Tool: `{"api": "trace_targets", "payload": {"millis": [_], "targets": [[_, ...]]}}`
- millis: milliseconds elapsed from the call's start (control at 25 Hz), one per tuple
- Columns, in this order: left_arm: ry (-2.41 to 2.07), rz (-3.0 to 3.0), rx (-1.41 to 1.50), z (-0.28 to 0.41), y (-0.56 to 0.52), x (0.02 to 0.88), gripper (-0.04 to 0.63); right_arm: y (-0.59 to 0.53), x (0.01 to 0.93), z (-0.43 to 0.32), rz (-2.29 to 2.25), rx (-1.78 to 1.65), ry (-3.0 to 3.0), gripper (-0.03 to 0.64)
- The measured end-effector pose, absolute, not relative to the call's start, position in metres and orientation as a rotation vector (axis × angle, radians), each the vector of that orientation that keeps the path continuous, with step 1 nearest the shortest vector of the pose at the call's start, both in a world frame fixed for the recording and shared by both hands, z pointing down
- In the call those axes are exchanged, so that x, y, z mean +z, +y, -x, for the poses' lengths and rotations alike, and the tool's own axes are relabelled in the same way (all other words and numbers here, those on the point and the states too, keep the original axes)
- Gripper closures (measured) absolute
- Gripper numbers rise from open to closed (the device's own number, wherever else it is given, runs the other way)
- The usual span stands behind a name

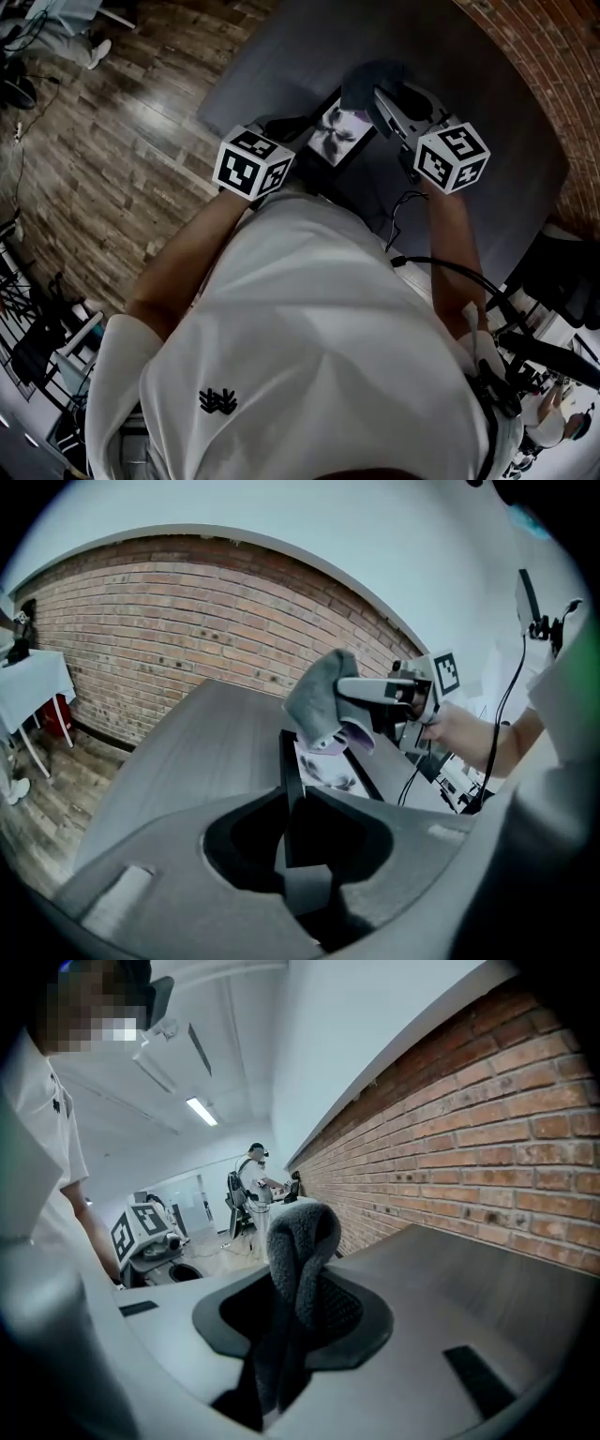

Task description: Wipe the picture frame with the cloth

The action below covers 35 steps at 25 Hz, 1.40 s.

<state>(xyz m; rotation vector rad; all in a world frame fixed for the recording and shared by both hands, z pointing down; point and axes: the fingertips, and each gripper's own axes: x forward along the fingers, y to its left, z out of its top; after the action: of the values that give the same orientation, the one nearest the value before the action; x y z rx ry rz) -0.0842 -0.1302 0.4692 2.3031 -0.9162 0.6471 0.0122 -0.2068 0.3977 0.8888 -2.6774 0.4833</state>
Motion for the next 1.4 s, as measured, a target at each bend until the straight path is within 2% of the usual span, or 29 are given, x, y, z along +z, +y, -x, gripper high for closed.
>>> {"api": "trace_targets", "payload": {"millis": [440, 600, 1000, 1400], "targets": [[-0.95, -2.283, 0.605, 0.094, -0.142, 0.466, 0.522, -0.117, 0.369, 0.045, -0.469, 0.562, -2.853, 0.508], [-0.933, -2.294, 0.6, 0.095, -0.146, 0.463, 0.522, -0.127, 0.385, 0.038, -0.57, 0.567, -2.812, 0.508], [-0.878, -2.319, 0.582, 0.079, -0.147, 0.461, 0.522, -0.192, 0.382, -0.038, -0.975, 0.436, -2.697, 0.508], [-0.91, -2.297, 0.563, 0.079, -0.156, 0.46, 0.522, -0.125, 0.355, 0.003, -0.627, 0.525, -2.888, 0.508]]}}
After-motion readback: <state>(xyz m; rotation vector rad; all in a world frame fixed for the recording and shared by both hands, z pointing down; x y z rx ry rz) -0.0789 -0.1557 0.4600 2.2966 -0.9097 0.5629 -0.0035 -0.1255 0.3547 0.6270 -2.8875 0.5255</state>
